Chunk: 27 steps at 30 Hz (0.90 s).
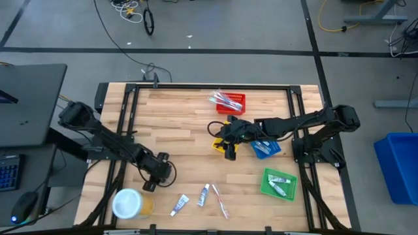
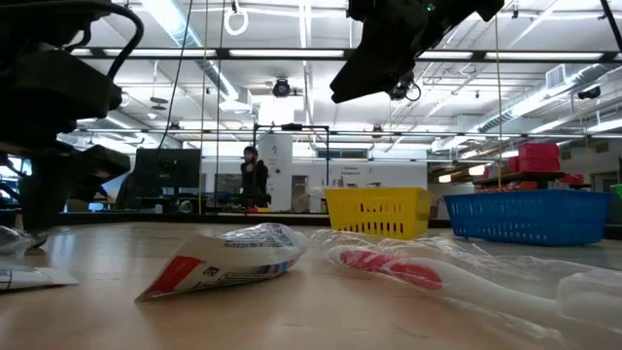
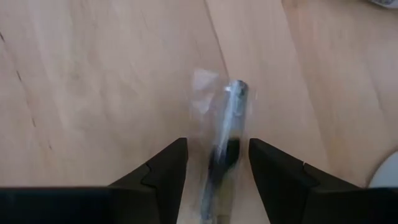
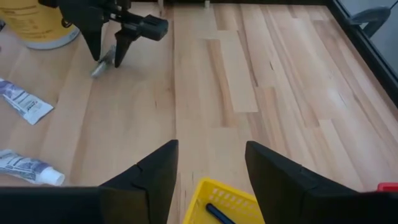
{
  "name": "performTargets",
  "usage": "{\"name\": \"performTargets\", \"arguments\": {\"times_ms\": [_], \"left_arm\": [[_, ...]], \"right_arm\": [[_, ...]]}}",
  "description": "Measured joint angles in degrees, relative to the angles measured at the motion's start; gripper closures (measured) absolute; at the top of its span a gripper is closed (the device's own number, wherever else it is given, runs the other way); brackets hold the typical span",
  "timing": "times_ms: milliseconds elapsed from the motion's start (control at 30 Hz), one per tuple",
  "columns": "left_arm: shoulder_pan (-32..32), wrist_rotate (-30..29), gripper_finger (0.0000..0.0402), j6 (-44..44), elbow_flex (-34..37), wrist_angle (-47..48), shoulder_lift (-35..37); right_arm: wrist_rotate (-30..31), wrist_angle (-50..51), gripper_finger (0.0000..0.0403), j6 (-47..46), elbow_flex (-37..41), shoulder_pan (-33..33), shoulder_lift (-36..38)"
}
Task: Pick & Place Travel size toiletries
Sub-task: Put the nail cutter into the blue bin
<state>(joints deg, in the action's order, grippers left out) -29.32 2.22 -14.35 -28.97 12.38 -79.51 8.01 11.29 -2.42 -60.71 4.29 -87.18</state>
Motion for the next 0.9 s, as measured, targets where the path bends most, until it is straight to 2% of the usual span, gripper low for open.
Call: {"name": "performTargets", "arguments": {"times_ms": [300, 633, 733, 900], "left_arm": [[-1.7, -4.4, 0.0252, 1.3, 0.0, 1.4, -0.2], [-1.2, -8.9, 0.0338, 1.6, 0.0, 0.1, -0.3], [0.3, -12.8, 0.0340, 3.6, -1.5, 0.6, -0.6], [4.2, -18.0, 0.0320, 9.2, -6.4, -0.1, -0.5]], "right_arm": [[-0.1, -2.0, 0.0200, 0.0, 0.0, 0.0, 0.0], [-0.1, -3.1, 0.0196, -0.2, 0.0, 0.0, -0.2], [-0.6, -3.8, 0.0199, -0.3, 0.0, 0.0, -1.2], [-2.5, -6.4, 0.0198, 1.1, 0.0, 0.6, -5.3]]}}
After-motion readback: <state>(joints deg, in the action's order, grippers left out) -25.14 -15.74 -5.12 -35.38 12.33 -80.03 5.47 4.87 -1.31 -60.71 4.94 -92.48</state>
